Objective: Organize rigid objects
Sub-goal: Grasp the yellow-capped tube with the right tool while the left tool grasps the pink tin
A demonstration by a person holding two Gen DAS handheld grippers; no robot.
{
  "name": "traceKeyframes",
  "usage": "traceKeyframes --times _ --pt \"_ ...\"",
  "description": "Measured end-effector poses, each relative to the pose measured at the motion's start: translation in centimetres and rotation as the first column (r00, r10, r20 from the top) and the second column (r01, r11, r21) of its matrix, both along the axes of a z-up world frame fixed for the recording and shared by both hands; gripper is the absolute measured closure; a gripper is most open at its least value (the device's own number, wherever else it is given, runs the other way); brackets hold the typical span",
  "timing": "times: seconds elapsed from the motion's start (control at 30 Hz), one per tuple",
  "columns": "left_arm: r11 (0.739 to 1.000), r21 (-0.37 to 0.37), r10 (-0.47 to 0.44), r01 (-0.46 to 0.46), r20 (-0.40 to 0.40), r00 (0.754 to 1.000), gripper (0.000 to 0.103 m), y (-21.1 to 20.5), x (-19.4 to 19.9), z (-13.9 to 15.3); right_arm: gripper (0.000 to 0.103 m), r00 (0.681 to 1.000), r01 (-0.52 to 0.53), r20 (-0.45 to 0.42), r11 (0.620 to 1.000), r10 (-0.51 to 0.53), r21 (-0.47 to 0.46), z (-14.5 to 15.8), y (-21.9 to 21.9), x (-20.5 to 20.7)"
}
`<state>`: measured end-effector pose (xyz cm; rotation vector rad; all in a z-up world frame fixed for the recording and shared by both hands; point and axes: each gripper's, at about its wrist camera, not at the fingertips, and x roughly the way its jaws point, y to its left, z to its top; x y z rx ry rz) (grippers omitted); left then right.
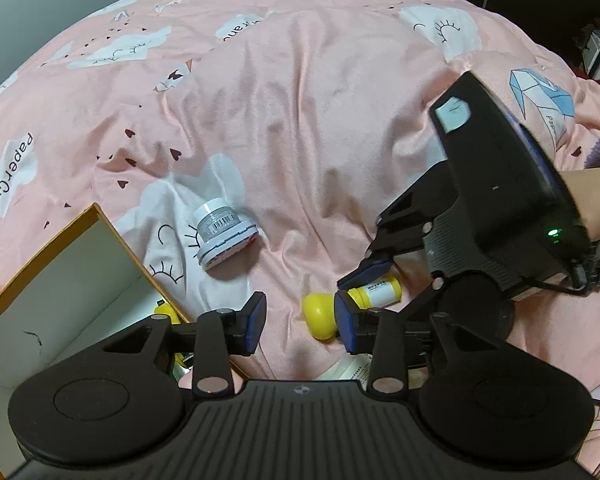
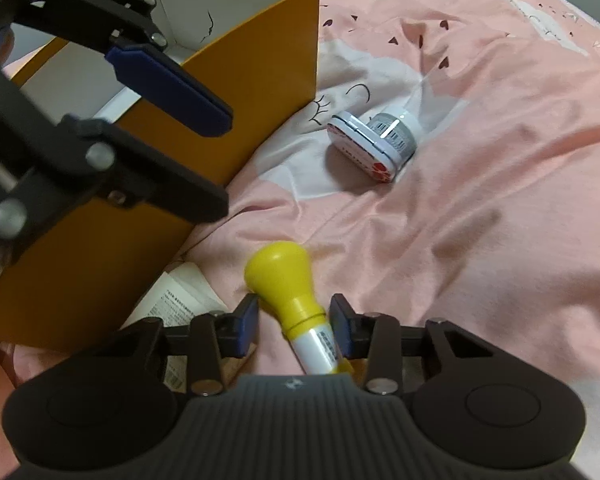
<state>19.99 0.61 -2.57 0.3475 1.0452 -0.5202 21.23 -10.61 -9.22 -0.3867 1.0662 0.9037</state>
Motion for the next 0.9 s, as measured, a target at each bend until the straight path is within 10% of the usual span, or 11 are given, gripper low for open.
traceKeyframes --times 0.2,0.43,0.9 --pt "0.999 0.037 -0.034 0.032 0.037 0.999 0.052 -0.2 1.0 0.1 0.080 1.000 0.016 -0.001 1.000 -0.016 0.018 0.2 -0.1 0.3" --pt "0.985 0.134 -0.110 0.105 0.029 0.994 0.051 -1.6 3.8 -1.0 0.080 0.987 0.115 0.106 0.992 -0.119 0.042 2.5 -1.3 2.3" --pt "0.947 0.240 -0.209 0.212 -0.042 0.977 0.051 -3.4 6.8 -3.7 0.080 0.971 0.234 0.025 0.968 -0.237 0.094 -0.4 -3.5 6.0"
